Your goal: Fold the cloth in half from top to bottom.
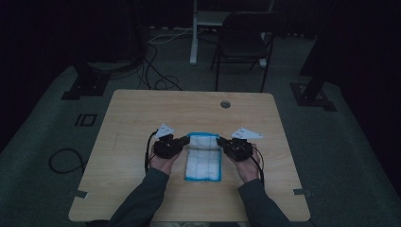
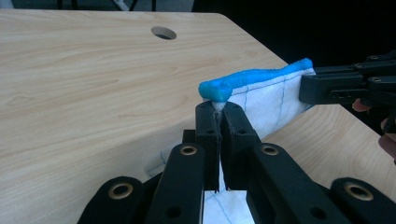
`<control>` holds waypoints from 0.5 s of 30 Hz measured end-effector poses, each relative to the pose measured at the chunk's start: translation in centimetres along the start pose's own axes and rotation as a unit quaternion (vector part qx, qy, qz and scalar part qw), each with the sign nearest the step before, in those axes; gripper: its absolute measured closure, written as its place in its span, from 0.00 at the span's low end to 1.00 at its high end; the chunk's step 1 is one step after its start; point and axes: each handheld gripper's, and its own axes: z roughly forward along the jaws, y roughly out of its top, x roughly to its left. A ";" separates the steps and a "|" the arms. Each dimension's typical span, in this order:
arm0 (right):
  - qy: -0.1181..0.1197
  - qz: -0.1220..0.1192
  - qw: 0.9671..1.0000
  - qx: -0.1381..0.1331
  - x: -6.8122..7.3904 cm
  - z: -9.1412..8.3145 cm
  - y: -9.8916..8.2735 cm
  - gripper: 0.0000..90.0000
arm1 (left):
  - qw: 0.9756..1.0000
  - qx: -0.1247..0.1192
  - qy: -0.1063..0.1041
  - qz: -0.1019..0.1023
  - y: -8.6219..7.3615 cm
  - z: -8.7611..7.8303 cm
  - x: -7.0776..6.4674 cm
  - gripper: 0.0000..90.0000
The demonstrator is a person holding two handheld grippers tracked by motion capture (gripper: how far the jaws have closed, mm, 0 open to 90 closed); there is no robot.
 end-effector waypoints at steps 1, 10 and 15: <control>0.001 0.003 1.000 0.000 0.0 0.0 -0.1 0.95 | 1.000 0.001 0.000 0.000 -0.1 0.0 -0.1 0.97; 0.007 0.002 1.000 0.004 0.5 -0.3 -1.1 0.95 | 1.000 0.002 -0.003 -0.007 -1.3 -0.5 -0.3 0.97; 0.011 0.005 1.000 0.007 0.8 -0.4 -1.6 0.95 | 1.000 0.004 -0.006 -0.009 -1.8 -0.6 -0.5 0.97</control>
